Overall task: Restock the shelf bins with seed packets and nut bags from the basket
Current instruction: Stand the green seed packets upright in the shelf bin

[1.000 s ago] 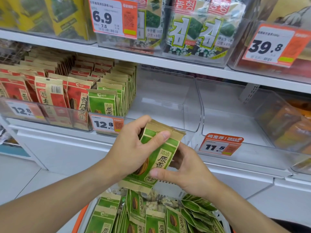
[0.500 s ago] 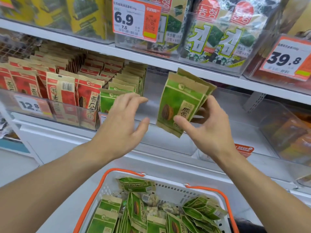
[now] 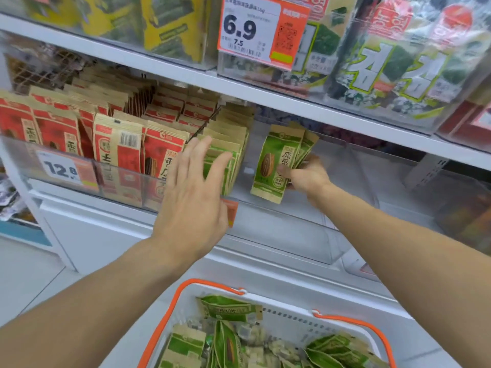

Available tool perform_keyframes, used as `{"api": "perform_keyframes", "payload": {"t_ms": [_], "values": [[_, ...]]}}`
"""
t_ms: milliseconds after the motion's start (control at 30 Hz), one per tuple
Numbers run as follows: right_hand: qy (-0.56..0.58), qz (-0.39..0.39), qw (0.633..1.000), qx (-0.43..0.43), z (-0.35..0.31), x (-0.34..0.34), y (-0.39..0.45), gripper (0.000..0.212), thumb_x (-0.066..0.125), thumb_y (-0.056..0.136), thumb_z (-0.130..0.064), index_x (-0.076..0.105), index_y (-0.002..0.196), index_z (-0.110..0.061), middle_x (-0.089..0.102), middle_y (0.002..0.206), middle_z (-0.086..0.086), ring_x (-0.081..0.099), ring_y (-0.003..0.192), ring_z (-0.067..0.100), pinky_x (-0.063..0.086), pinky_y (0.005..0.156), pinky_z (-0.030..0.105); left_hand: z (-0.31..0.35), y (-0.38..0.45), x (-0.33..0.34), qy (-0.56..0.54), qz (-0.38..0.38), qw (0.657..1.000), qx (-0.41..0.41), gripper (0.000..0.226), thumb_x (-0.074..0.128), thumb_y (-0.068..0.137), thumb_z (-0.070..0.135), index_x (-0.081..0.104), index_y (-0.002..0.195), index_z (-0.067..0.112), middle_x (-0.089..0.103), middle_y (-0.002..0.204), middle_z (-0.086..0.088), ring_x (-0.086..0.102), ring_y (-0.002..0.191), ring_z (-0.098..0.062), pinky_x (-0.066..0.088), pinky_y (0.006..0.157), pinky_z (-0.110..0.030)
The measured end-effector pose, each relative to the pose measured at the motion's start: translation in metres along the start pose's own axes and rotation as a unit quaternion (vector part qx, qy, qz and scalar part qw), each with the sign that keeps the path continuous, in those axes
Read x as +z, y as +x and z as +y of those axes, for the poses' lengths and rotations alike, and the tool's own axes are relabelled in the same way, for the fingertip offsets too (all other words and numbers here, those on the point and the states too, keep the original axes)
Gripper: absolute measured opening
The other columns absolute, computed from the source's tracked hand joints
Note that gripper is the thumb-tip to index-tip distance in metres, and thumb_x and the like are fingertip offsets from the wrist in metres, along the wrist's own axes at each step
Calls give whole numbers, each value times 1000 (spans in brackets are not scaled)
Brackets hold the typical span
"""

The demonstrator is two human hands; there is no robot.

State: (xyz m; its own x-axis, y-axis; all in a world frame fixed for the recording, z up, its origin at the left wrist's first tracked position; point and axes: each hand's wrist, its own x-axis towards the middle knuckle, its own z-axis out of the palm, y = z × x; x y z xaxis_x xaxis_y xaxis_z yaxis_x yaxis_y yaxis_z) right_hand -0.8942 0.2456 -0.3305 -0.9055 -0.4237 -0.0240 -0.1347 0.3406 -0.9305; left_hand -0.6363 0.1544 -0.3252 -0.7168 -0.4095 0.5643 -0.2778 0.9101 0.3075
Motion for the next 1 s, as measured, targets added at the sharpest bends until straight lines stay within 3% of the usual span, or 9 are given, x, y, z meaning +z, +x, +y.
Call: {"api": "perform_keyframes", "payload": {"t_ms": [100, 267, 367, 467, 567, 633, 800, 933, 1000], "values": [[-39, 39, 998, -41, 0, 16, 34, 38, 81, 81, -13, 47, 95, -25, 62, 92, -5, 65, 104, 25, 54, 95, 43, -7, 0, 3, 1, -3, 1000, -10, 73, 43, 72, 6, 40, 145, 16, 24, 157, -16, 12, 150, -32, 17, 120, -52], [-114, 86, 982, -127, -1, 42, 67, 36, 72, 89, -17, 56, 119, -6, 65, 110, 10, 61, 105, 27, 44, 82, 29, -15, 3, 11, -19, -3, 1000, 1, 75, 37, 73, 7, 37, 147, 17, 19, 160, -13, 5, 152, -28, 14, 122, -47], [-160, 111, 980, -49, 3, 55, 72, 49, 77, 84, -37, 61, 120, -7, 67, 116, 9, 64, 107, 27, 46, 77, 27, -16, 7, 15, -35, 0, 999, 1, 76, 46, 73, 1, 37, 146, 18, 19, 161, -11, 4, 152, -26, 13, 122, -45], [-202, 65, 977, 12, 9, 58, 72, 59, 82, 73, -52, 65, 107, -7, 68, 101, 6, 65, 93, 25, 50, 70, 31, -13, 8, 18, -59, 4, 998, 4, 76, 47, 72, -4, 39, 144, 20, 21, 160, -9, 6, 152, -24, 18, 121, -47], [-175, 72, 982, 2, 14, 56, 75, 62, 84, 69, -54, 69, 110, -10, 71, 108, 5, 67, 100, 23, 48, 70, 27, -13, 8, 19, -73, 3, 997, 8, 77, 48, 71, -5, 39, 143, 21, 20, 161, -7, 5, 153, -22, 19, 121, -49], [-155, 102, 982, -15, 16, 56, 75, 56, 83, 76, -45, 65, 112, -7, 69, 110, 6, 64, 102, 23, 45, 71, 28, -14, 7, 18, -79, 2, 997, 9, 77, 51, 71, -6, 39, 142, 21, 20, 161, -5, 5, 153, -20, 19, 120, -49], [-65, 188, 979, -51, 13, 53, 68, 43, 76, 87, -29, 55, 112, -2, 66, 110, 14, 62, 101, 30, 53, 82, 40, -15, 8, 17, -87, -4, 996, 6, 77, 53, 72, -4, 37, 143, 24, 17, 162, -1, 3, 153, -17, 20, 121, -47], [-88, 145, 984, -52, 10, 58, 69, 53, 77, 85, -36, 53, 117, -3, 63, 109, 8, 60, 99, 24, 47, 77, 32, -17, 8, 19, -91, -1, 996, 11, 78, 53, 71, -4, 38, 142, 23, 18, 162, -1, 5, 153, -17, 19, 121, -43], [-105, 107, 989, -18, 11, 63, 70, 62, 79, 82, -43, 51, 123, -5, 60, 114, 5, 58, 106, 22, 49, 82, 30, -17, 9, 20, -94, 1, 996, 11, 78, 53, 71, -5, 39, 142, 22, 19, 162, -2, 6, 153, -17, 20, 120, -43]]}}
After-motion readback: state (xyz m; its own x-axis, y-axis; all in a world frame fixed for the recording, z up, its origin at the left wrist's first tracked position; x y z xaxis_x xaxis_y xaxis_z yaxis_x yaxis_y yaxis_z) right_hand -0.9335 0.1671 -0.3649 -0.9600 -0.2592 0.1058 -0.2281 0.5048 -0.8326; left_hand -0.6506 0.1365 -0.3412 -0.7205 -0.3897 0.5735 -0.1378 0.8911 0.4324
